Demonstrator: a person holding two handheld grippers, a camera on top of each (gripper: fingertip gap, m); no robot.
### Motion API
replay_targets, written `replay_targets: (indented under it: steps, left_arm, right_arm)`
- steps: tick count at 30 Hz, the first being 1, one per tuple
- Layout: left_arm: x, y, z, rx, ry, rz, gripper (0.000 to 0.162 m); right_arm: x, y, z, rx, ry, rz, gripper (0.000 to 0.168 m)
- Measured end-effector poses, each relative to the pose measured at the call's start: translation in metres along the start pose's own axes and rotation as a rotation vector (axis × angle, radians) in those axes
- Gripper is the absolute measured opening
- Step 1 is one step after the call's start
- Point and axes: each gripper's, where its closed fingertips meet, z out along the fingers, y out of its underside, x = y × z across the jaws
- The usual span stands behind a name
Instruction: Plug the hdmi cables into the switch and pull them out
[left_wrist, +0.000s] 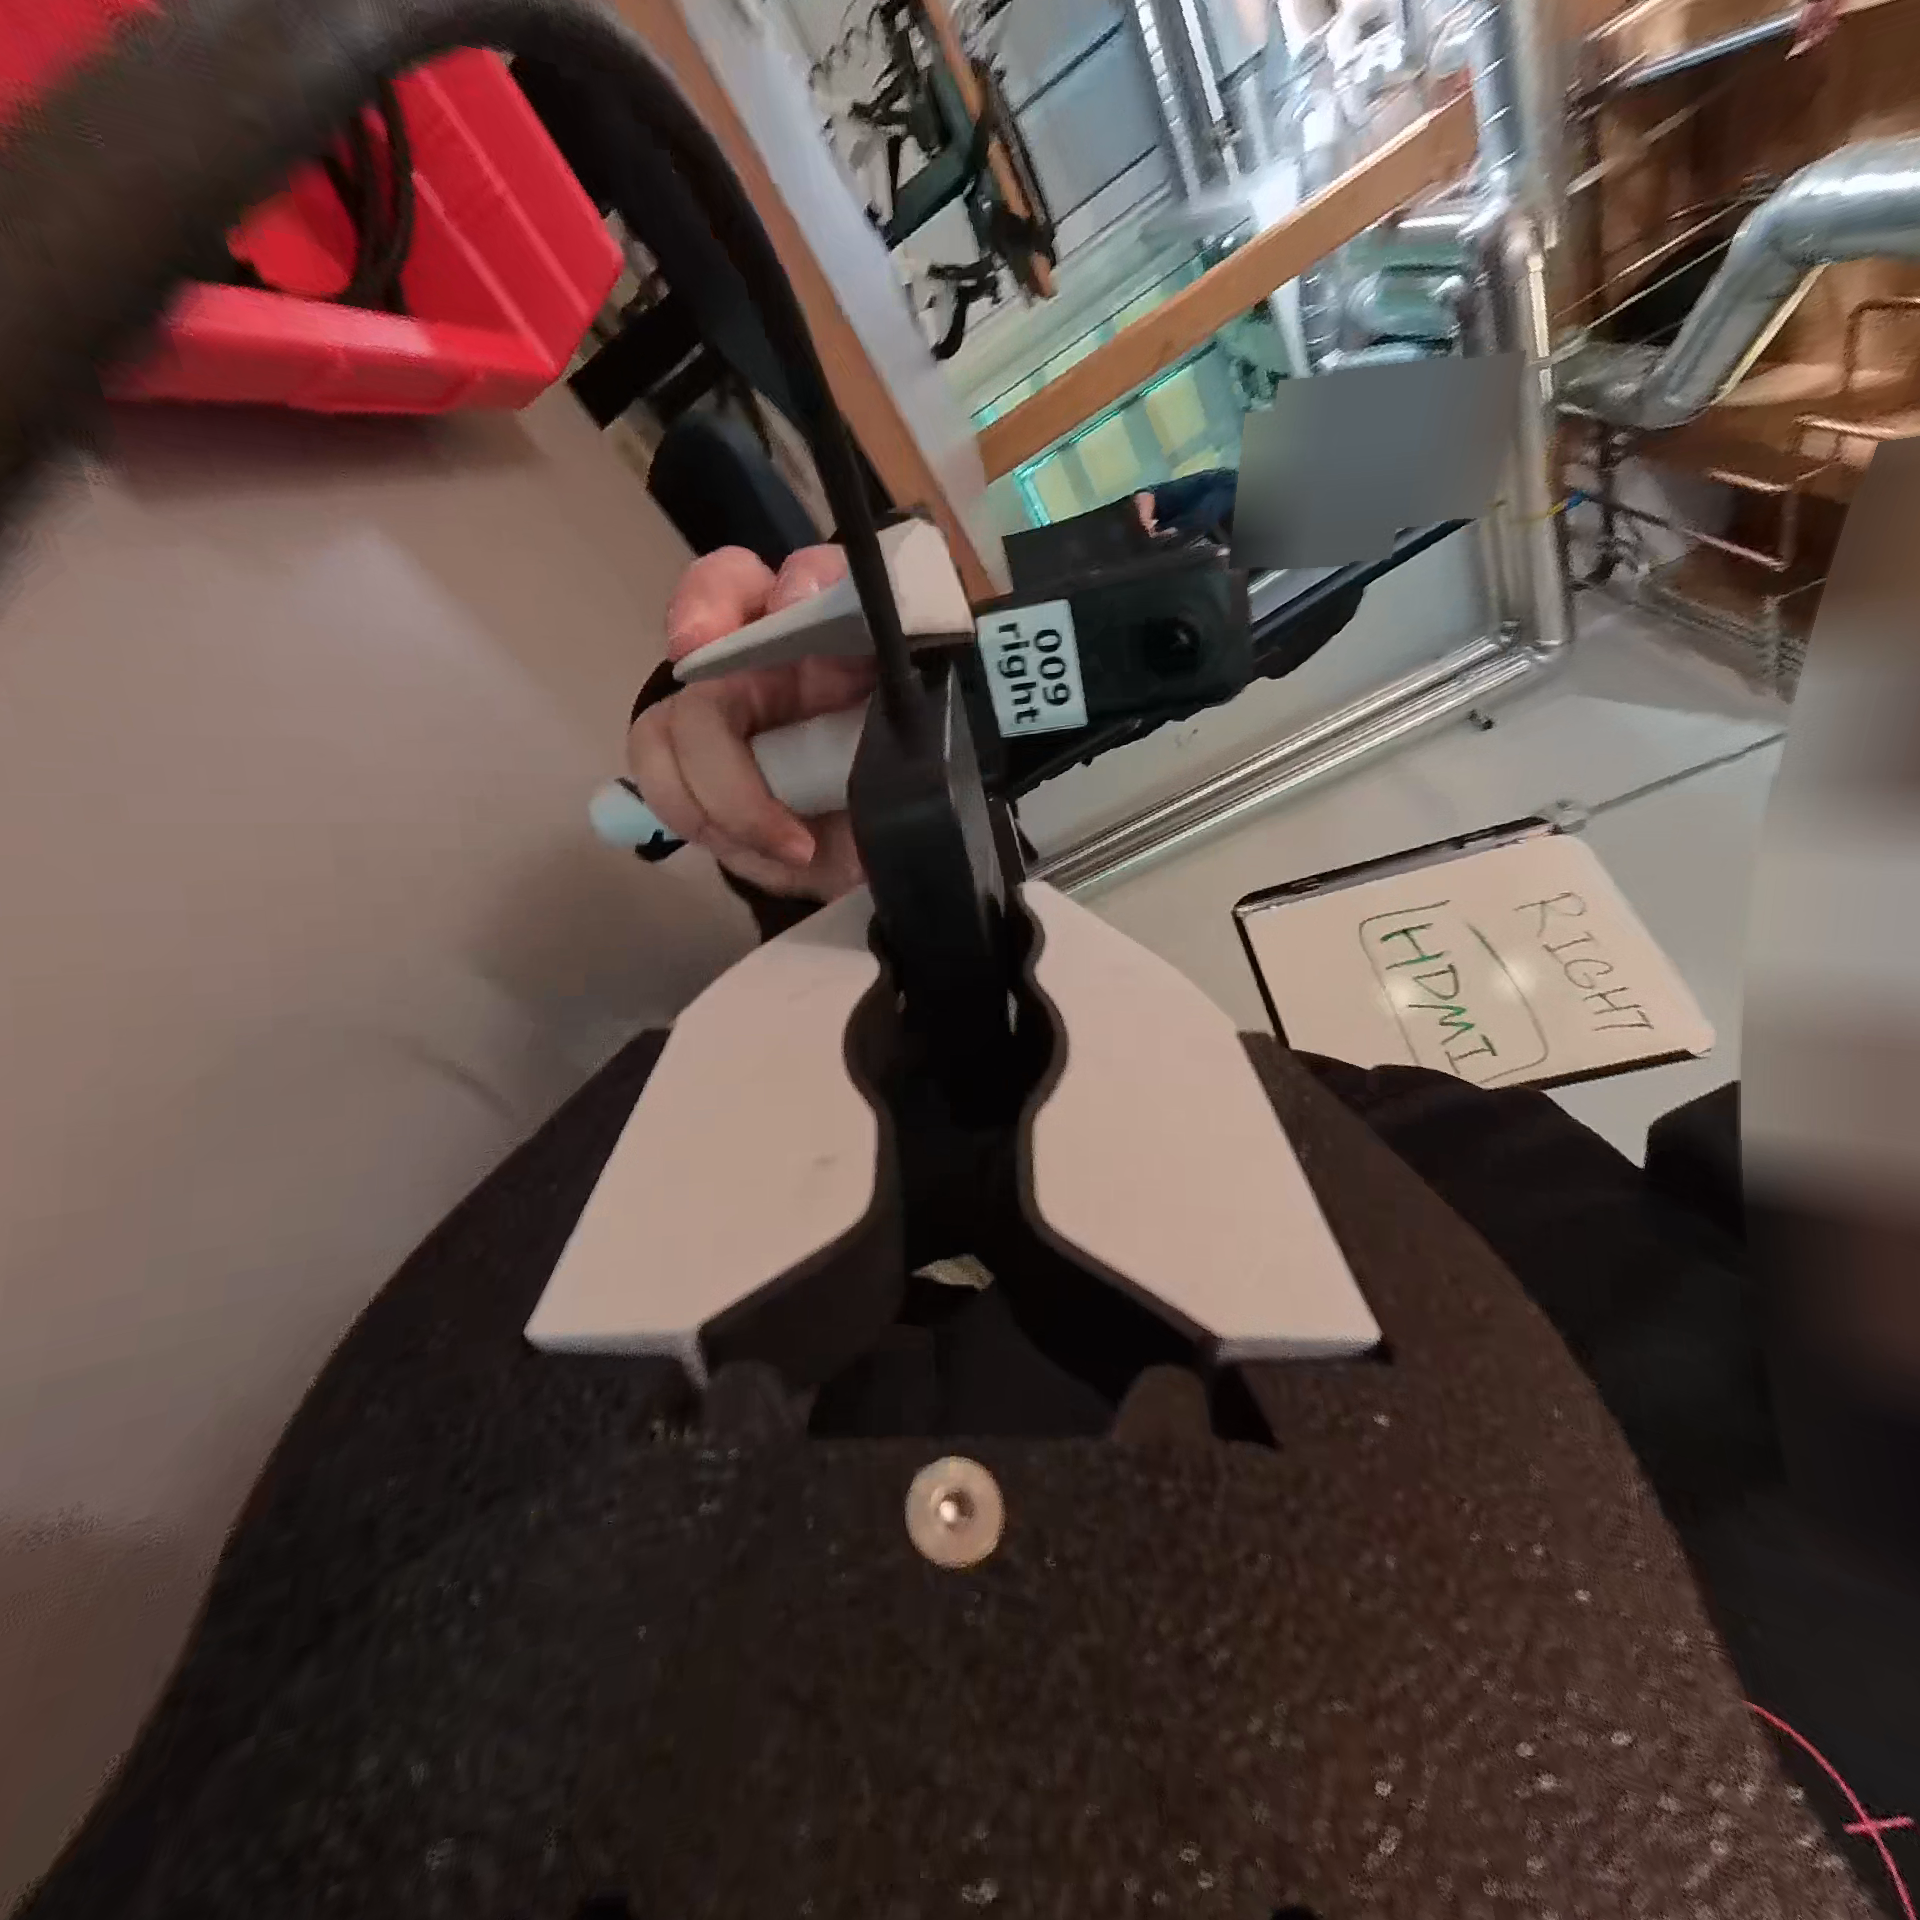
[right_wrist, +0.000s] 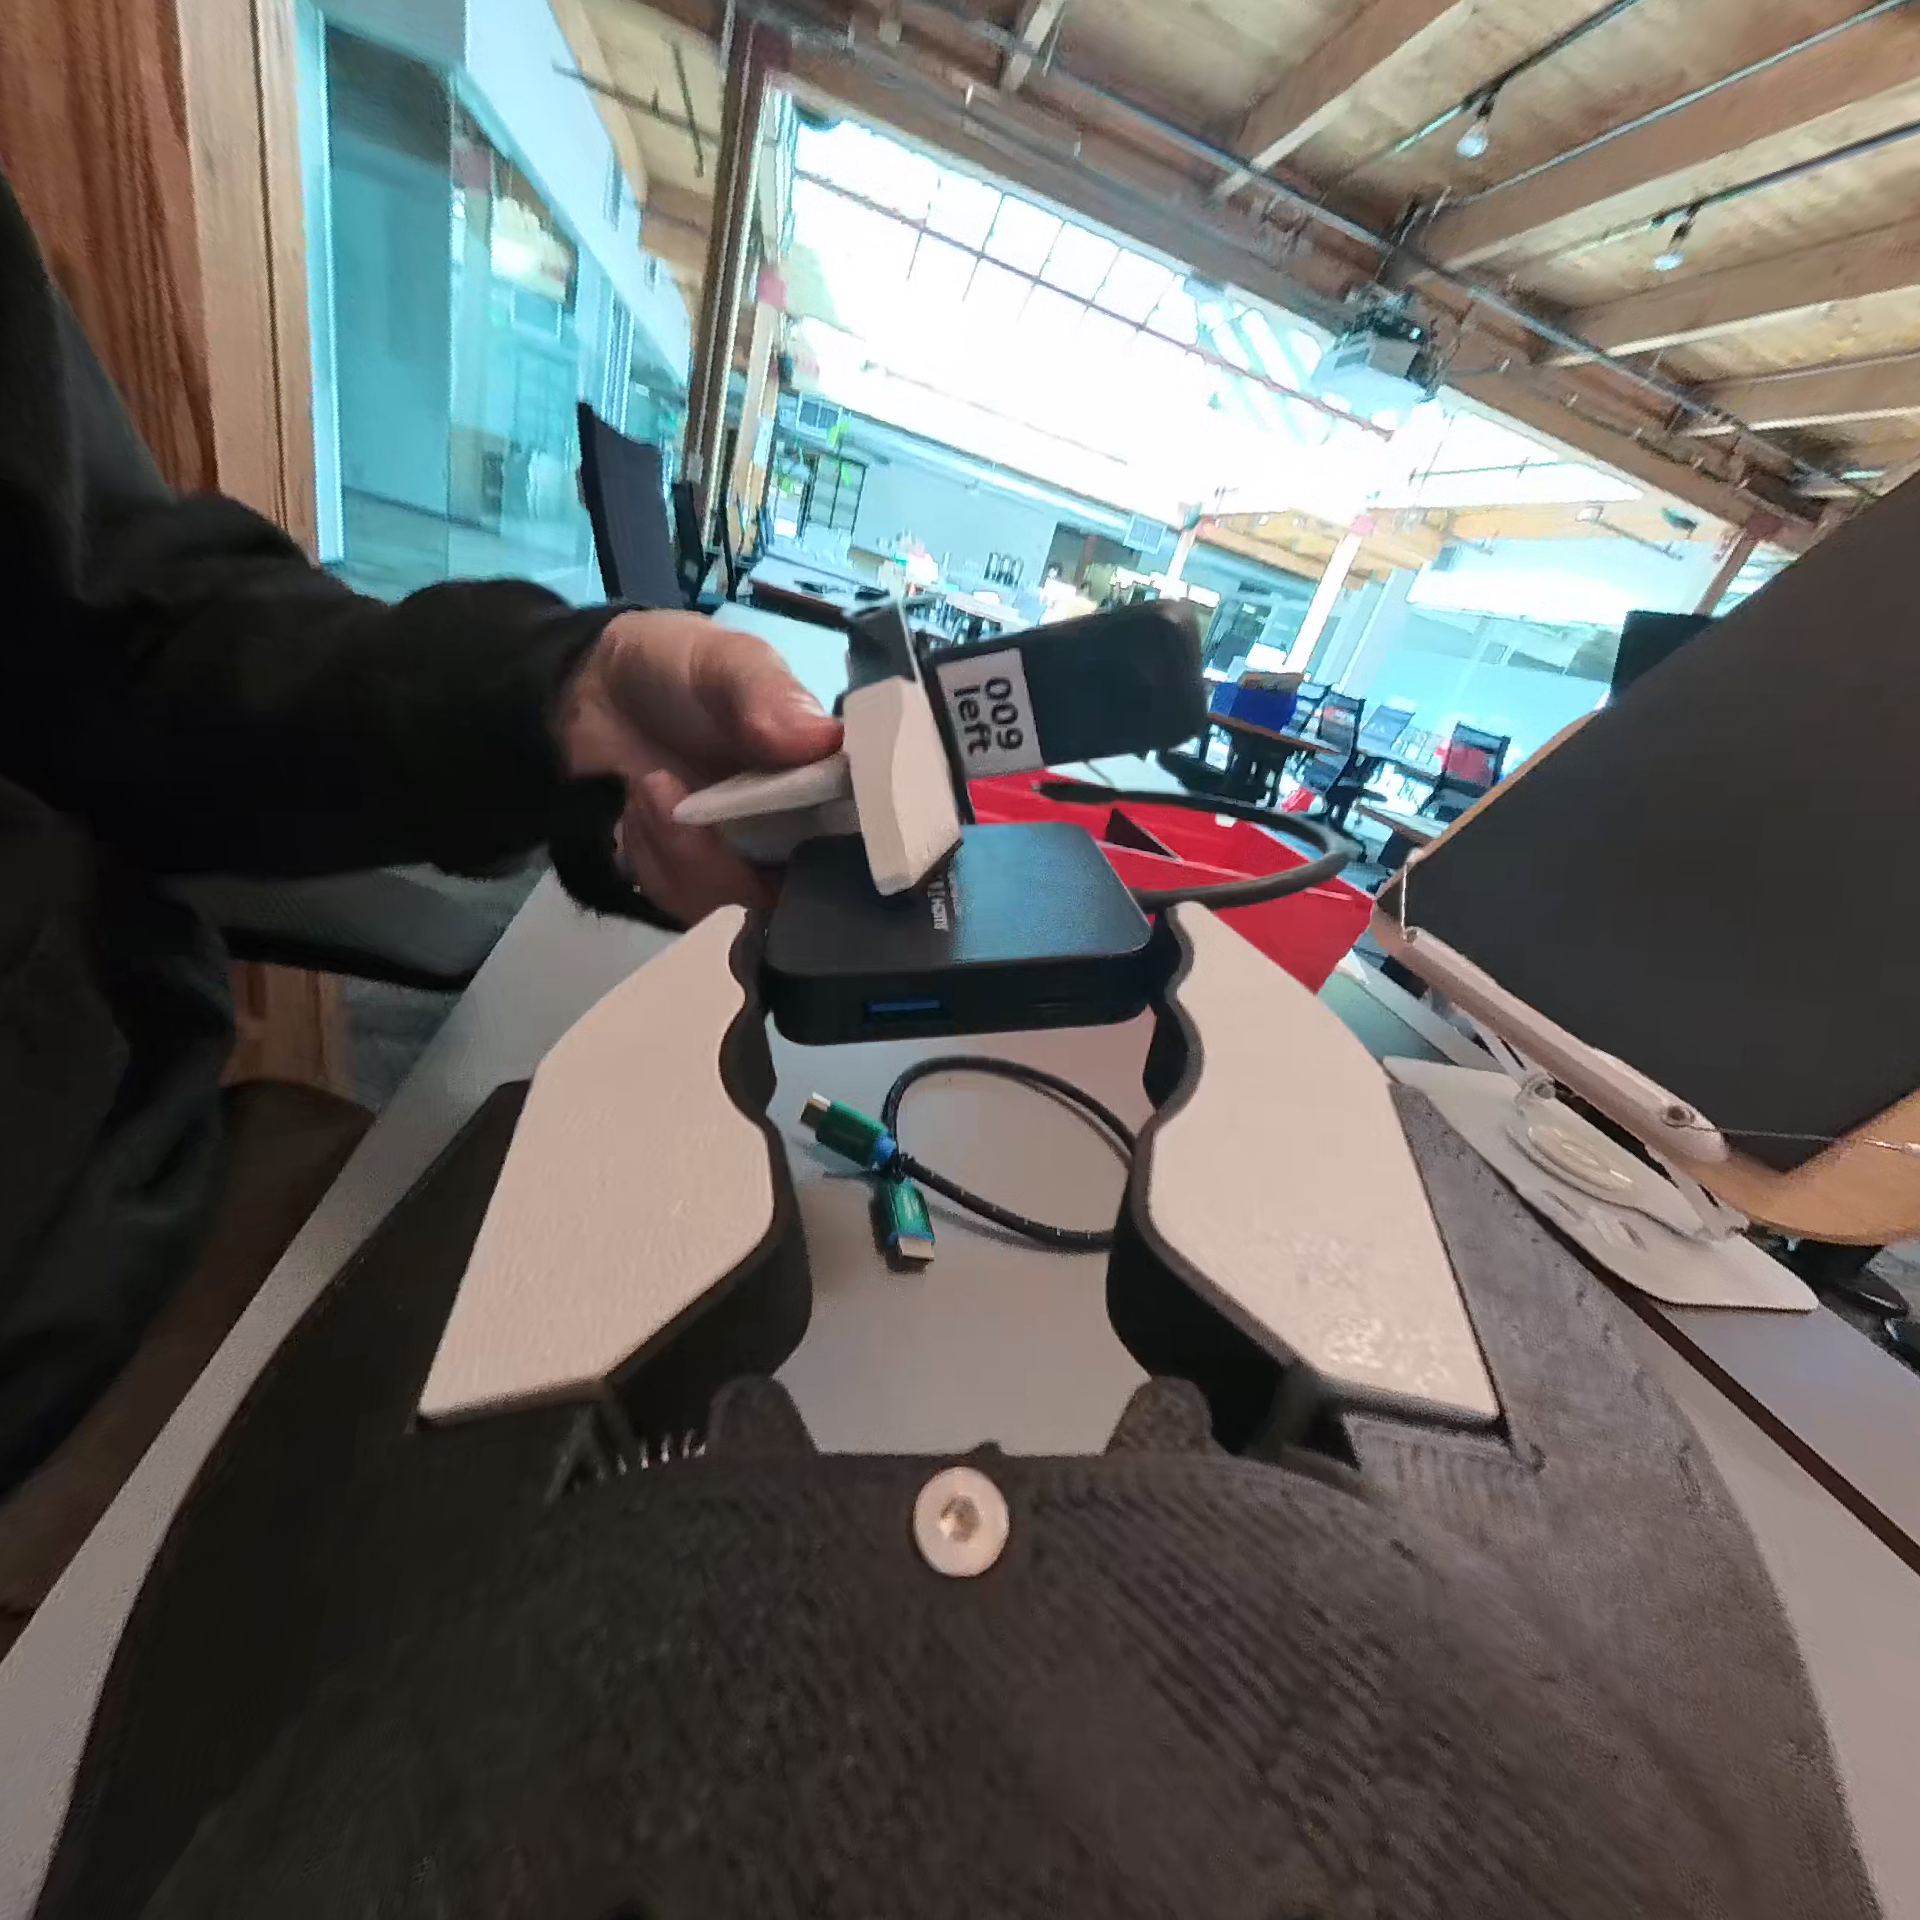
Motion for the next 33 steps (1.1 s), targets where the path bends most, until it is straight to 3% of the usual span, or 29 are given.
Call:
replay_targets:
  steps: [5, 10, 24, 33]
  left_arm:
    - [-0.006, 0.003, -0.004, -0.029, -0.050, -0.050, 0.015]
    - [-0.003, 0.005, -0.004, -0.053, 0.006, -0.082, 0.014]
    - [-0.019, 0.004, -0.013, -0.075, -0.071, -0.082, 0.015]
    - [-0.009, -0.006, -0.026, -0.027, -0.110, 0.170, 0.035]
  right_arm:
    - [-0.001, 0.009, 0.003, -0.057, 0.016, -0.043, 0.071]
    - [-0.004, 0.005, 0.003, -0.049, 0.011, -0.089, 0.071]
    - [0.001, 0.027, 0.010, -0.153, 0.029, -0.015, 0.071]
    - [0.017, 0.021, -0.004, -0.020, 0.071, 0.121, 0.071]
